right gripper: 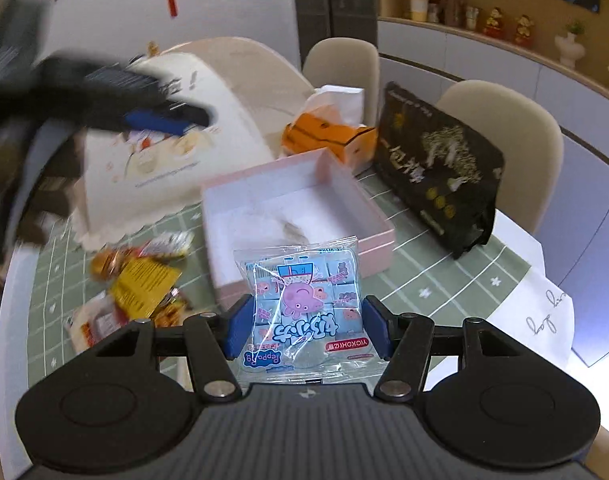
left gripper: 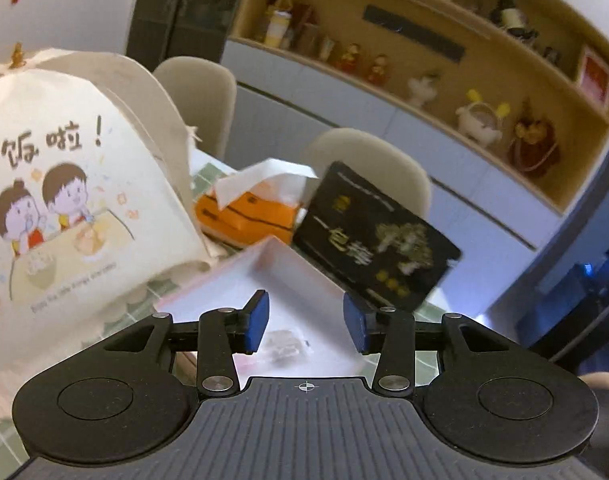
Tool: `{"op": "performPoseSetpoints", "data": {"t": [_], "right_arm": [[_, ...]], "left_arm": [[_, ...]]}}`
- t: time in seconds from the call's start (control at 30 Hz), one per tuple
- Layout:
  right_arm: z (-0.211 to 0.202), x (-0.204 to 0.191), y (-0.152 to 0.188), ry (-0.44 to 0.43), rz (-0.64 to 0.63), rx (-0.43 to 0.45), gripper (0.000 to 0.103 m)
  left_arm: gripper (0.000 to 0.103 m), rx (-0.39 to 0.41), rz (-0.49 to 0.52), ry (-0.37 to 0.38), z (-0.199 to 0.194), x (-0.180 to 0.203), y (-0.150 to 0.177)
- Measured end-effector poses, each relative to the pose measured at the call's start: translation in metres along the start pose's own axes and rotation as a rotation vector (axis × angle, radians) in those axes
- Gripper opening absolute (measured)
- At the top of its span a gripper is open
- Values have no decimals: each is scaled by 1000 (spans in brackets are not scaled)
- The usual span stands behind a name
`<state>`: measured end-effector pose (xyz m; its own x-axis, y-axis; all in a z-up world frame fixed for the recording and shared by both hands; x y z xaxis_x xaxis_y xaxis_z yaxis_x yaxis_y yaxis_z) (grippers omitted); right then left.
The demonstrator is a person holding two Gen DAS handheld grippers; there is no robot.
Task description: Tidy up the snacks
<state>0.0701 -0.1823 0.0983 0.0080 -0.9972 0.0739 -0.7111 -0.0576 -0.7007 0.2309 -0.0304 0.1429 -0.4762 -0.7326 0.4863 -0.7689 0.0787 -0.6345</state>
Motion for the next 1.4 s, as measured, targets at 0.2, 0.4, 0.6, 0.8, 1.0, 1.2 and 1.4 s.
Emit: {"op": "performPoseSetpoints", "data": {"t": [0.2, 0.4, 0.6, 0.8, 1.0, 1.2, 1.4], "right_arm": [[46, 29, -79, -38, 66, 80, 61], [102, 26, -112, 12, 81, 30, 74], [107, -44, -38, -64, 51, -66, 74], [93, -108, 30, 6, 85, -169, 74], [73, -162, 68, 49, 288, -196, 74], [44, -212, 95, 56, 366, -218, 74], [43, -222, 100, 92, 357, -230, 74]], "left_arm": [[46, -106, -49, -85, -20, -35, 67], [46, -248, -102, -198, -23, -65, 147], [46, -169, -87, -330, -54, -121, 141], [46, -134, -176, -335, -65, -205, 116], [46, -97, -49, -220, -42, -236, 61], [46, -144, 125, -239, -1, -254, 33], [48, -254, 266, -145, -31, -244, 76]]}}
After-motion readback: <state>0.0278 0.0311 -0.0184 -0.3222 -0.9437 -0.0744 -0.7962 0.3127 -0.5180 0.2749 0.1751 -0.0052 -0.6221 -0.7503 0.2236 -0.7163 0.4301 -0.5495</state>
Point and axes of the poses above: each gripper's, at about its wrist camera, not at the fingertips, and z roughly the way its jaws point, x to its right, y to its underside, the point moved 7 cm from there along z, roughly the way its jaws point, and after that the axes turned 15 degrees about -z, right-handed, at the moved point
